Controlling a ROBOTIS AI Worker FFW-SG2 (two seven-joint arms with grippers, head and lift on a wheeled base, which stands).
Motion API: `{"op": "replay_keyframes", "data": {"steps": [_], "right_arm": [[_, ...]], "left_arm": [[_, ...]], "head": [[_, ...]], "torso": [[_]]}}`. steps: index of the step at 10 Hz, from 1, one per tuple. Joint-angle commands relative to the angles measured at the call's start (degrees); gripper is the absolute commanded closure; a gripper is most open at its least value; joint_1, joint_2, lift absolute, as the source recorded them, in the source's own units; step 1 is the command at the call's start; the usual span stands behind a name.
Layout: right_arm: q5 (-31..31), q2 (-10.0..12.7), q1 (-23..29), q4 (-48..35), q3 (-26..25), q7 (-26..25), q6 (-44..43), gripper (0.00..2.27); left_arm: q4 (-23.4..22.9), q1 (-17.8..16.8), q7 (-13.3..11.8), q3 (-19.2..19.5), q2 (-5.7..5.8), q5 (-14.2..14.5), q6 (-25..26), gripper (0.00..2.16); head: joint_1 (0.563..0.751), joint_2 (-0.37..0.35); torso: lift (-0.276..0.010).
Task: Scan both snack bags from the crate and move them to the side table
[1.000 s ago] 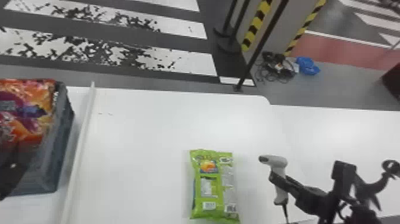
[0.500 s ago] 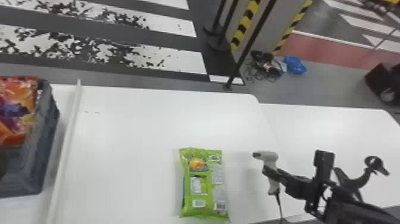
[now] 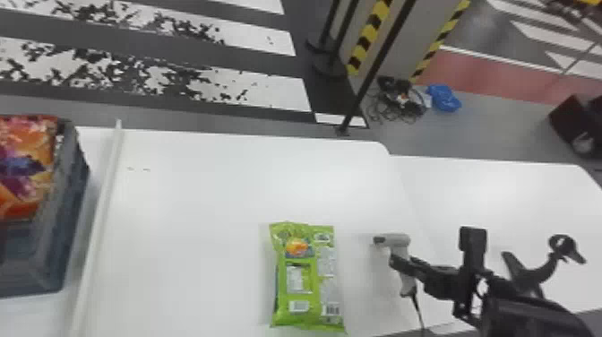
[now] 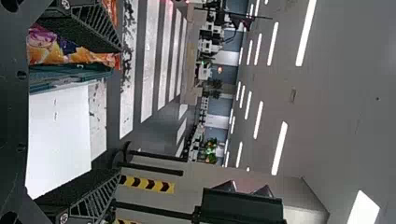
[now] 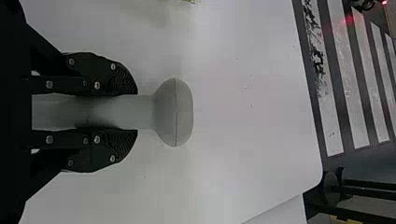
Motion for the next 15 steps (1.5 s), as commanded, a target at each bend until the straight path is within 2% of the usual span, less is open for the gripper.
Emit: {"op": "replay_keyframes", "data": {"steps": [1,3,4,5,6,7,8,10,11,13,15], "right_arm": [[0.42,-0.76,-0.80,1.83,0.36,0.52,-1.26,2.24],[0.51,-1.29,-2.11,4.03,0.89,0.61,-1.26,2.14],[0.68,-1.38,-2.29,4.20,1.33,0.61,-1.26,1.96],[0.59,-1.38,-2.47,4.12,1.50,0.61,-1.08,1.62],[0.59,-1.38,-2.47,4.12,1.59,0.61,-1.08,1.12],[0.68,-1.38,-2.47,4.12,1.59,0.52,-0.73,0.31],[0.59,-1.46,-2.47,4.12,1.59,0.43,-0.55,0.06],[-1.25,-1.38,-1.67,1.83,0.62,0.43,1.73,0.06],[-5.03,-1.20,1.14,-4.06,-1.49,0.87,5.77,0.06],[-10.92,-0.59,6.24,-17.15,-4.65,4.74,18.43,0.06],[-11.71,-0.67,6.76,-23.66,-4.74,10.01,32.32,0.06]], "left_arm": [[0.11,0.00,0.00,-0.04,0.00,0.00,-0.47,0.08],[0.63,-0.26,0.00,-0.04,0.00,0.00,-0.47,0.08],[0.63,-0.44,0.00,-0.04,-0.09,0.00,-0.64,0.08],[0.63,-0.70,0.09,-0.04,-0.18,0.00,-0.47,0.08],[0.55,-0.88,0.09,-0.04,-0.27,0.00,-0.47,0.08],[0.55,-0.96,0.18,-0.21,-0.35,0.00,-0.47,0.08],[0.55,-1.23,0.26,-0.39,-0.35,0.00,-0.29,0.08],[0.46,-1.76,0.44,-0.74,-0.27,-0.09,0.06,0.08],[0.37,-2.11,0.62,-0.83,-0.27,-0.17,0.59,0.08],[0.63,-2.72,0.88,-1.09,-0.27,-0.61,1.12,0.08],[0.55,-3.16,0.97,-1.18,-0.27,-0.79,1.47,0.08]], "head": [[0.695,-0.350],[0.695,-0.350],[0.695,-0.350],[0.695,-0.350],[0.695,-0.350],[0.695,-0.350],[0.695,-0.350],[0.695,-0.350],[0.695,-0.350],[0.695,-0.350],[0.695,-0.324]], "torso": [[-0.029],[-0.029],[-0.029],[-0.029],[-0.029],[-0.029],[-0.029],[-0.029],[-0.029],[-0.029],[-0.029]]}}
